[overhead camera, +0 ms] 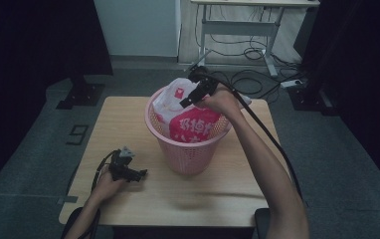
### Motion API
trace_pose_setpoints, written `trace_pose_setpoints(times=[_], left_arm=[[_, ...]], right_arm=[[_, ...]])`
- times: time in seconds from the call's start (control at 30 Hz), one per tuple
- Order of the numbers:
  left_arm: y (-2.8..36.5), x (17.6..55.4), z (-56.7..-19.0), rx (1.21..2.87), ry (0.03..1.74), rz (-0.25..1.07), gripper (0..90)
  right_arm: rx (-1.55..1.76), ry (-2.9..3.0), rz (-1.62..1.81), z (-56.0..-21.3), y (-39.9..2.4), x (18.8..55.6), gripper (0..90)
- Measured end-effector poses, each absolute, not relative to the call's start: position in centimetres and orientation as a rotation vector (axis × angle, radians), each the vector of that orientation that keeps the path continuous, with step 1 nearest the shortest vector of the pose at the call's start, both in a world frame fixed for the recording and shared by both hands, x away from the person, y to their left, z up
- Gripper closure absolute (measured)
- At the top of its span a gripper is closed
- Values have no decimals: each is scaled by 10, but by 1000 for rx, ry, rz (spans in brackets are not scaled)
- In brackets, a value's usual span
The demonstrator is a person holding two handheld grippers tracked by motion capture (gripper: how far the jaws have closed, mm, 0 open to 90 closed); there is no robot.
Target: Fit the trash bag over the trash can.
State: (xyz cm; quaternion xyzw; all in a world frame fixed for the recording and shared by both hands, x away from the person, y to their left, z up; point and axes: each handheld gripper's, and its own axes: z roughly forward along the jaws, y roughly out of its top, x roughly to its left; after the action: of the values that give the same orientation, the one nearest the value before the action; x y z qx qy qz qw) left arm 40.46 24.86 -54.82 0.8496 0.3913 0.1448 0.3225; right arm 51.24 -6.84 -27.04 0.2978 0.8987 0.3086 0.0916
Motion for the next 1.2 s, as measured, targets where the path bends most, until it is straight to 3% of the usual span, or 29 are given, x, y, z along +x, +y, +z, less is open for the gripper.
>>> trace_pose_setpoints(times=[0.27, 0.4, 0.6, 0.8, 0.83, 1.2], left_arm=[[249, 405, -548, 2230, 1027, 380, 0], [249, 405, -548, 2231, 1027, 380, 0], [249, 405, -548, 2230, 1027, 380, 0], [249, 405, -548, 2231, 1027, 380, 0], [249, 405, -548, 2230, 1027, 380, 0], [249, 405, -548, 2231, 1027, 379, 0]], right_arm=[[943, 2466, 699, -269, -100, 538, 309], [991, 2440, 630, -287, -116, 552, 381], [1003, 2468, 608, -300, -122, 553, 649], [974, 2392, 626, -283, -120, 542, 776], [966, 2383, 638, -279, -121, 540, 889], [915, 2403, 749, -225, -107, 499, 885]])
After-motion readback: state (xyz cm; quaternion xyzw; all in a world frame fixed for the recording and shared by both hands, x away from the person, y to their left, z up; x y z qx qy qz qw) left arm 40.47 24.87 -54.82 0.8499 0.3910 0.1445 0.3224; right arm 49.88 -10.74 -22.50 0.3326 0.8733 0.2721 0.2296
